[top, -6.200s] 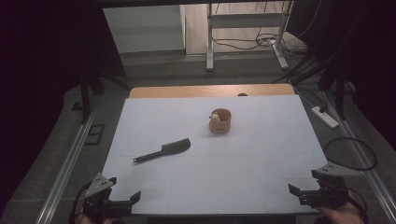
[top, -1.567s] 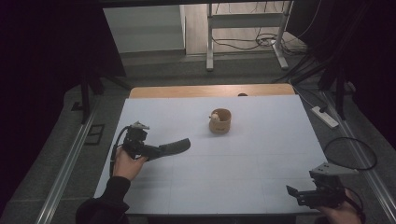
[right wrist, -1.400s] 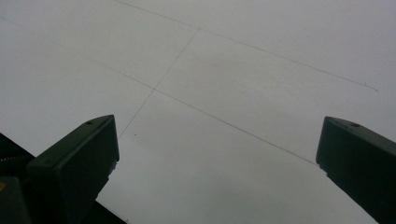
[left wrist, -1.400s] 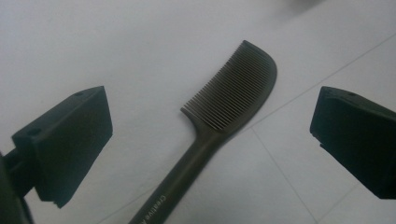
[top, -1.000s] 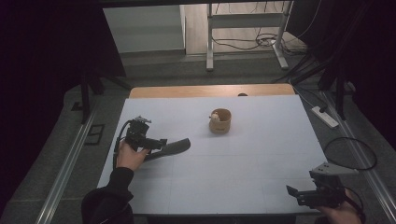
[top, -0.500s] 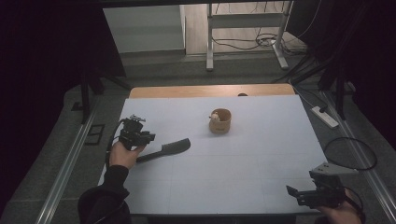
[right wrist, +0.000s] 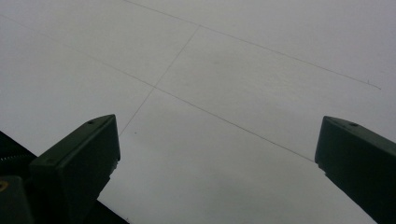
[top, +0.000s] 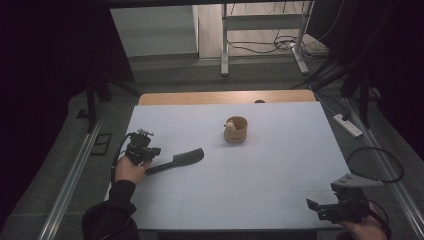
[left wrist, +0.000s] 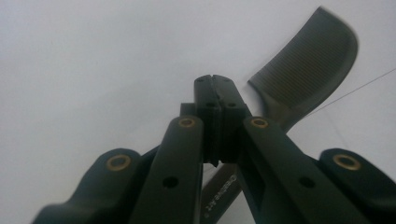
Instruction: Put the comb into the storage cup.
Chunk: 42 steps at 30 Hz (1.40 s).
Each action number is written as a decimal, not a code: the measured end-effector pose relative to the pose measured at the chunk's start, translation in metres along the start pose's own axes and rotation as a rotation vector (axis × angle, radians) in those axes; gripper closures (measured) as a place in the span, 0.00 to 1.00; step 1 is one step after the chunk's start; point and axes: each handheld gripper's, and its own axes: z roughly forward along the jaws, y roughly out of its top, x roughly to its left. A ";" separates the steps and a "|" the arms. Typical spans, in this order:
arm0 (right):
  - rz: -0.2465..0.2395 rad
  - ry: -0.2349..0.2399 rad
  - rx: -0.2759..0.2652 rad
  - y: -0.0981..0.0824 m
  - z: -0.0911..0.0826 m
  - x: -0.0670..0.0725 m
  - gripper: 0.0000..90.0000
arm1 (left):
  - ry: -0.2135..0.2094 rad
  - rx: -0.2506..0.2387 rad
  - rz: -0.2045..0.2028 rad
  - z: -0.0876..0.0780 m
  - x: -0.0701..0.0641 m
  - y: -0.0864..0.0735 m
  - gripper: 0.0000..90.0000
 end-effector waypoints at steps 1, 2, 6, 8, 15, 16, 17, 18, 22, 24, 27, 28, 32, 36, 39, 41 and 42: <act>0.001 0.000 -0.001 0.000 0.000 0.000 0.00 | 0.000 0.001 -0.006 0.001 0.001 -0.001 0.98; 0.001 0.001 0.000 0.000 0.000 0.000 0.00 | -0.005 0.006 -0.011 0.002 0.003 -0.003 0.98; 0.000 0.001 0.000 0.000 0.000 0.000 0.00 | -0.005 0.030 -0.020 0.008 0.005 -0.008 0.98; 0.000 0.001 0.001 0.000 0.000 0.000 0.00 | -0.002 0.043 -0.021 0.011 0.006 -0.010 0.98; -0.004 0.002 0.001 0.000 0.000 0.000 0.00 | -0.004 0.105 -0.014 0.017 0.007 -0.017 0.98; -0.004 0.001 0.000 0.000 0.000 0.000 0.00 | -0.001 0.115 -0.012 0.017 0.006 -0.019 0.99; -0.003 0.002 -0.001 0.000 0.000 0.000 0.00 | -0.005 0.116 -0.010 0.016 0.006 -0.020 0.99; -0.003 0.002 -0.001 0.000 0.000 0.000 0.00 | -0.008 0.119 -0.013 0.016 0.005 -0.021 0.99; -0.002 0.002 -0.003 0.000 0.000 0.000 0.00 | -0.014 0.138 0.004 0.013 0.000 -0.024 0.99; -0.001 0.001 -0.002 0.000 0.000 0.000 0.00 | -0.013 0.146 0.014 0.012 -0.004 -0.026 0.99; -0.002 0.000 -0.003 0.000 0.000 0.000 0.00 | -0.018 0.152 0.017 0.010 -0.010 -0.026 0.98; -0.002 0.000 -0.003 0.000 0.000 0.000 0.00 | -0.020 0.155 0.020 0.010 -0.011 -0.026 0.98; -0.003 -0.001 -0.004 0.000 -0.001 0.000 0.00 | -0.031 0.161 0.013 0.008 -0.017 -0.029 0.98; -0.003 -0.001 -0.003 0.000 0.000 0.000 0.00 | -0.037 0.161 -0.001 0.006 -0.018 -0.031 0.98; -0.005 -0.002 -0.004 0.000 0.000 0.001 0.00 | -0.036 0.165 -0.011 0.006 -0.018 -0.033 0.99; -0.005 -0.002 -0.004 0.000 0.000 0.001 0.00 | -0.034 0.161 -0.019 0.006 -0.016 -0.033 0.98; -0.005 -0.002 -0.004 0.000 0.000 0.001 0.00 | -0.033 0.153 -0.019 0.005 -0.016 -0.033 0.98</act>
